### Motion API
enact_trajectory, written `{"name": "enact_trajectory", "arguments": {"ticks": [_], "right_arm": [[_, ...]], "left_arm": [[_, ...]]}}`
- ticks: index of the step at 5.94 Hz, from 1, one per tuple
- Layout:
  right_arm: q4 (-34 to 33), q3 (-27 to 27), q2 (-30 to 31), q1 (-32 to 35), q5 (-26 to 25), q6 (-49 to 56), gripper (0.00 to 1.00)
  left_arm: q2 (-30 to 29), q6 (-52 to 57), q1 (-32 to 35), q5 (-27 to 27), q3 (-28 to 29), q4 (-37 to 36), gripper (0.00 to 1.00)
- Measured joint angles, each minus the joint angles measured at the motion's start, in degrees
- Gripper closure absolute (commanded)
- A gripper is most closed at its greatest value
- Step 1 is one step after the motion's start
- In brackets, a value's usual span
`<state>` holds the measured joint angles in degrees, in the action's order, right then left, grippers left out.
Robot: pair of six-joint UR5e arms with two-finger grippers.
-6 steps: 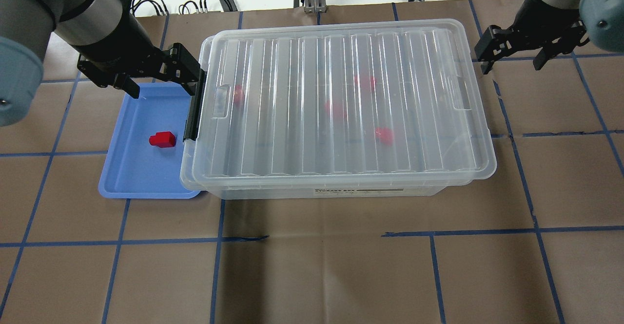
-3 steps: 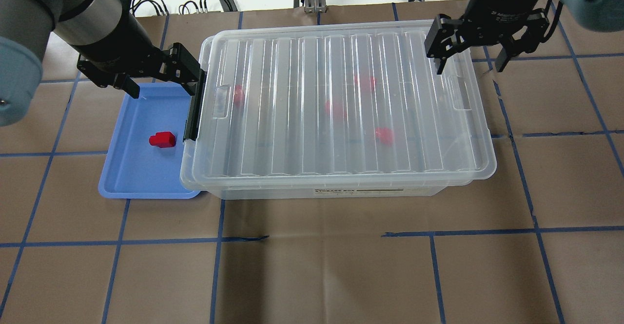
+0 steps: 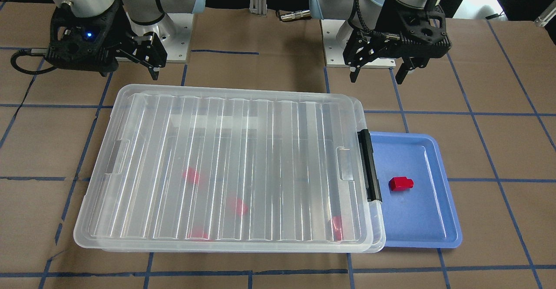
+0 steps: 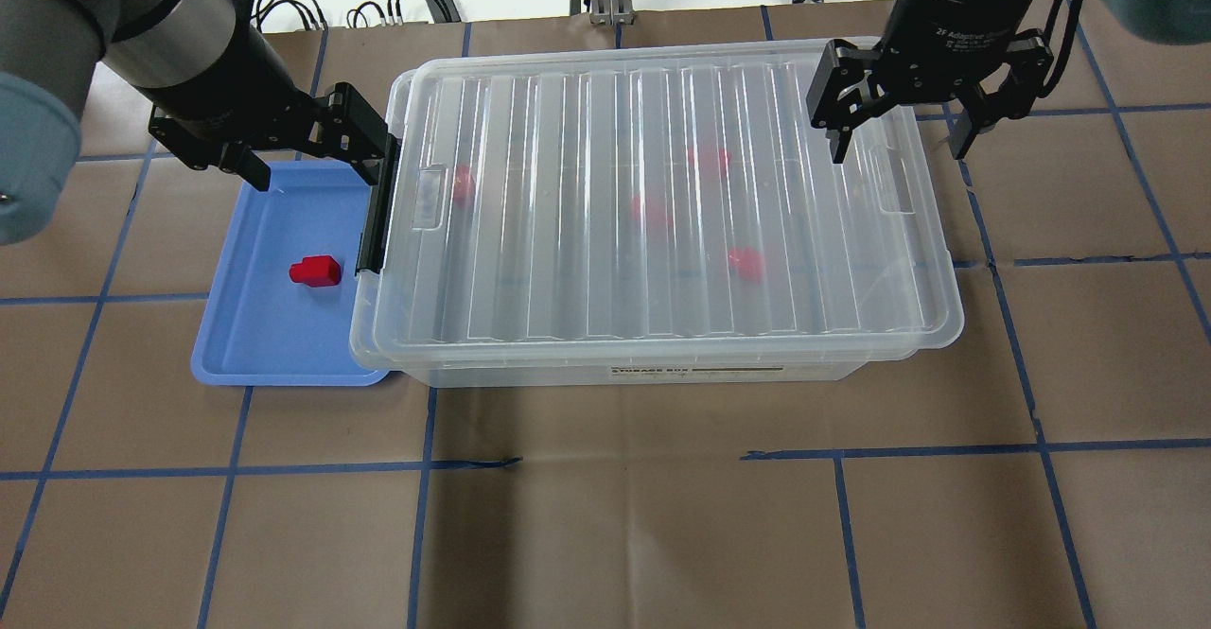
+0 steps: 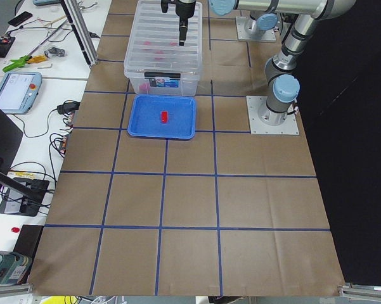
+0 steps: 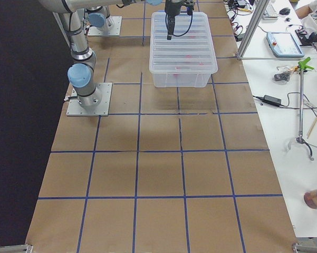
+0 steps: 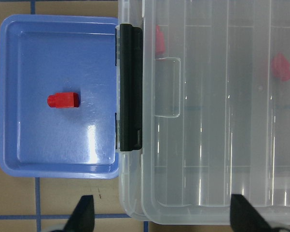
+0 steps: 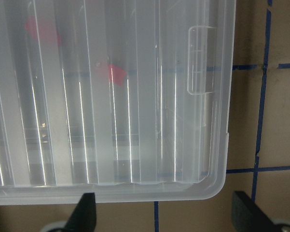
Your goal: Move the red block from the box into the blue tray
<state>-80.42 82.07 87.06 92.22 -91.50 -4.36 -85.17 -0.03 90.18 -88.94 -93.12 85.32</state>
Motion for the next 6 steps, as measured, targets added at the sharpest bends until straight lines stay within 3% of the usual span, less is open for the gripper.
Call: {"name": "enact_trajectory", "arguments": {"ticks": [6], "right_arm": [[-0.5,0.0,-0.1,-0.3,1.3,-0.3,0.0]], "left_arm": [[0.0,0.1,0.1,-0.1,0.0,0.0,0.01]]}}
